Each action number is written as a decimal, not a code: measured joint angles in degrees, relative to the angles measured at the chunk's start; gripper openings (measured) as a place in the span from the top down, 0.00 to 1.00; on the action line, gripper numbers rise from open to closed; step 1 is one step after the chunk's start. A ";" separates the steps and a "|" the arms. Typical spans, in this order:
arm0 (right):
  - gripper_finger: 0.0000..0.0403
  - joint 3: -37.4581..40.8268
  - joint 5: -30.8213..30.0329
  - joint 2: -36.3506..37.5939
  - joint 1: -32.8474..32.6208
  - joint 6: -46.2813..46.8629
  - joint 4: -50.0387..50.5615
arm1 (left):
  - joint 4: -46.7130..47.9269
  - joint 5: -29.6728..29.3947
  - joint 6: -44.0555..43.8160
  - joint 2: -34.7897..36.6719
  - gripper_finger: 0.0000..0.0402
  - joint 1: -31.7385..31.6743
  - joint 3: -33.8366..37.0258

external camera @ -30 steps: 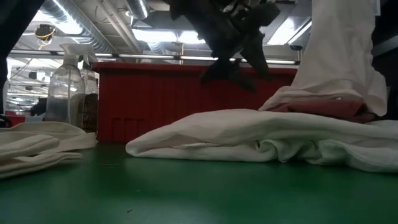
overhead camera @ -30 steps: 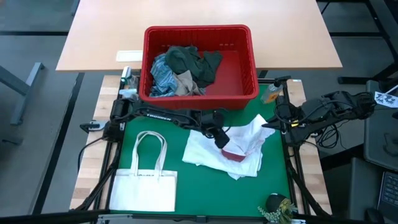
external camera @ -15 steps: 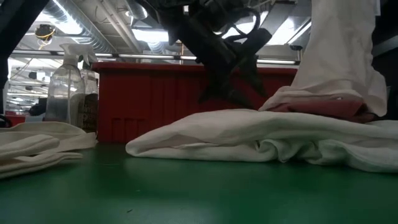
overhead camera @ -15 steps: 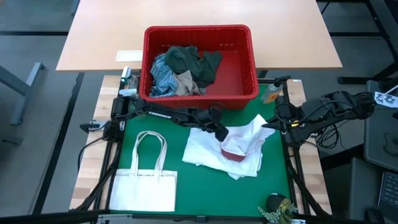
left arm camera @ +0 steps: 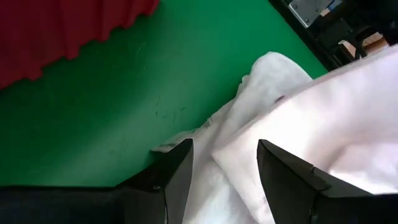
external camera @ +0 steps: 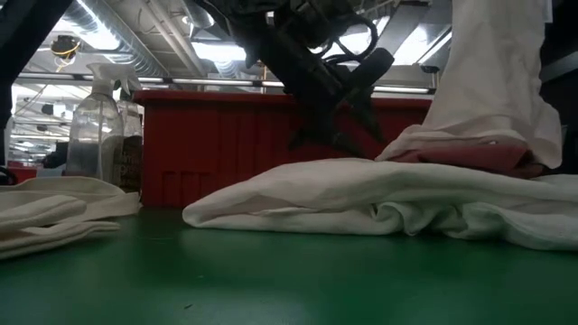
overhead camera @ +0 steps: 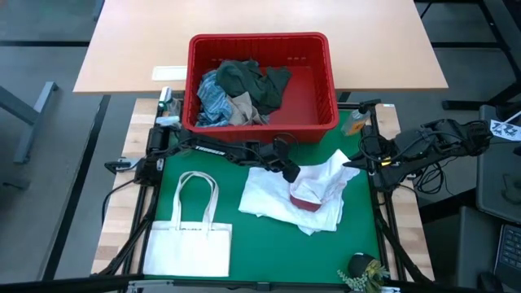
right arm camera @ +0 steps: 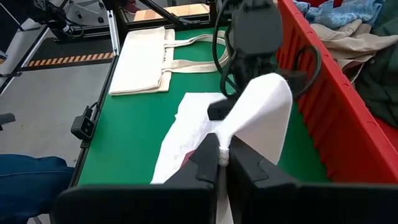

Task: Fold Laundry from Bin
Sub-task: Fold the white underwear

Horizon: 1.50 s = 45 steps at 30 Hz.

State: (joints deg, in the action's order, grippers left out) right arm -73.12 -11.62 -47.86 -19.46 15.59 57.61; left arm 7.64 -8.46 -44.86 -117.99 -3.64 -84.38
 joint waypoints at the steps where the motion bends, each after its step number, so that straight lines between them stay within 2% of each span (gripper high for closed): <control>1: 0.97 0.00 0.00 0.00 0.00 0.00 -0.05 | -0.62 0.07 -0.07 -0.44 0.57 0.00 0.00; 5: 0.98 0.00 -0.23 -0.02 0.00 -0.02 -0.07 | -4.32 1.46 -2.18 -3.34 0.57 0.00 0.00; 12: 0.97 0.00 0.20 -0.02 -0.02 -0.02 -0.01 | -7.14 3.45 -2.38 -4.07 0.58 0.00 0.00; 25: 0.97 0.00 0.22 -0.02 0.00 -0.04 0.01 | -11.49 3.67 -1.07 -4.10 0.79 -0.39 0.00; 31: 0.98 0.00 0.24 -0.02 0.00 -0.04 0.01 | -15.27 4.60 -1.07 -4.10 0.83 -0.78 0.00; 36: 0.97 0.00 0.26 -0.02 -0.01 -0.02 0.01 | -14.81 7.75 -1.08 -4.10 0.84 -0.86 0.00; 45: 0.97 0.00 0.28 -0.02 0.00 -0.02 0.03 | -13.36 8.35 -1.09 -4.10 0.93 -0.85 0.00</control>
State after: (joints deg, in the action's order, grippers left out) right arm -73.12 -11.33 -47.88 -19.46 15.57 57.64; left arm -5.72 -0.11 -45.95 -122.08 -4.49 -84.38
